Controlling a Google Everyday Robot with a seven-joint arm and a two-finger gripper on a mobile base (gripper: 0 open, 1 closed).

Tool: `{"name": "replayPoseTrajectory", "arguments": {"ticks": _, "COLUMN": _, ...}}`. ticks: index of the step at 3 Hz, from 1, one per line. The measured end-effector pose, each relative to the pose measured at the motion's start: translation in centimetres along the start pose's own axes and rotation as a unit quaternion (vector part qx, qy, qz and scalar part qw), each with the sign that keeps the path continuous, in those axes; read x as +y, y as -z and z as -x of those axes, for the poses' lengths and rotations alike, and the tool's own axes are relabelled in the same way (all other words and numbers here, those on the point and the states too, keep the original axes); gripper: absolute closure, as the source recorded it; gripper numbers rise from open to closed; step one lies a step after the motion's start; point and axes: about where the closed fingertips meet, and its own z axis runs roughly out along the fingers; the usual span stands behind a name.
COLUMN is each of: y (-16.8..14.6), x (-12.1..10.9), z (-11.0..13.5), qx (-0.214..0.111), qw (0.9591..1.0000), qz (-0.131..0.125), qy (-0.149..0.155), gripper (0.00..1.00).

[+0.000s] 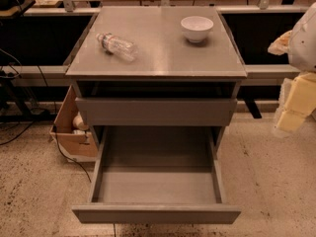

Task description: Close middle drawer

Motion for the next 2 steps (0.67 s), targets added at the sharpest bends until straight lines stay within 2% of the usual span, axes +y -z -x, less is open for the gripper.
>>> {"name": "replayPoseTrajectory", "arguments": {"ticks": 1, "y": 0.0, "x": 0.0, "z": 0.0, "qx": 0.0, "qw": 1.0, "qz": 0.0, "qy": 0.0, "gripper": 0.0}}
{"name": "replayPoseTrajectory", "arguments": {"ticks": 2, "y": -2.0, "x": 0.3, "z": -1.0, "qx": -0.006, "qw": 1.0, "qz": 0.003, "qy": -0.001, "gripper": 0.0}}
